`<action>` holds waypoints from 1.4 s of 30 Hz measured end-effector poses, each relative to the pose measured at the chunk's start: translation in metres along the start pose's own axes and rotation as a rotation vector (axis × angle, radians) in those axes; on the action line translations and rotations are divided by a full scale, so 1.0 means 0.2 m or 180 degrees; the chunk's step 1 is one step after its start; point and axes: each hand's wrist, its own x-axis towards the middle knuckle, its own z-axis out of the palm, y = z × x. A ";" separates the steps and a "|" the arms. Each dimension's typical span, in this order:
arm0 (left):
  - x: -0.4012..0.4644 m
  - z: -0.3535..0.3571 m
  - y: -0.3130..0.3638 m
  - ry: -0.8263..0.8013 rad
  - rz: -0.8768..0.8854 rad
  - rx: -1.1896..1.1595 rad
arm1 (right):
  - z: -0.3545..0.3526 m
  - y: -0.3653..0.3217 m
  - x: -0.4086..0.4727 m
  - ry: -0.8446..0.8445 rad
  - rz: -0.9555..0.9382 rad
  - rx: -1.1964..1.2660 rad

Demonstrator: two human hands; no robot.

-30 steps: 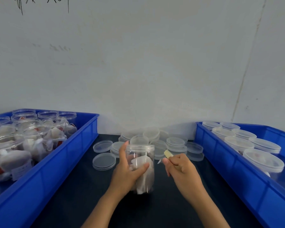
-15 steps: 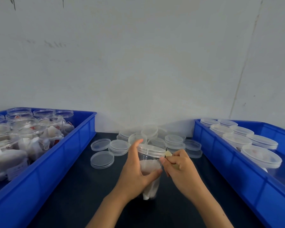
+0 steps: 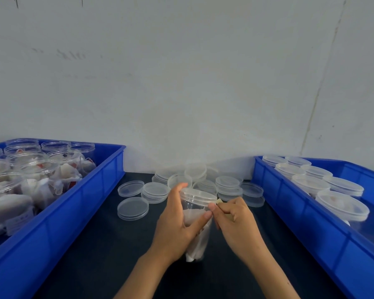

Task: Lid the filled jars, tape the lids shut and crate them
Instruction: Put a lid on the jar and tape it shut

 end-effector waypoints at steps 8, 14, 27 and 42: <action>0.00 0.00 0.02 0.0105 -0.0071 0.0119 | 0.01 0.00 0.00 0.0022 -0.0022 -0.0034; 0.00 0.01 0.02 0.0183 -0.0070 0.0210 | 0.01 -0.01 0.00 -0.0020 -0.0021 -0.0022; 0.03 0.01 0.00 0.0244 -0.0317 0.0016 | -0.03 -0.01 0.01 -0.0183 -0.0209 -0.0762; 0.04 -0.01 -0.01 0.0242 -0.0358 -0.0175 | -0.10 -0.06 0.05 -0.0528 -0.0191 -0.1997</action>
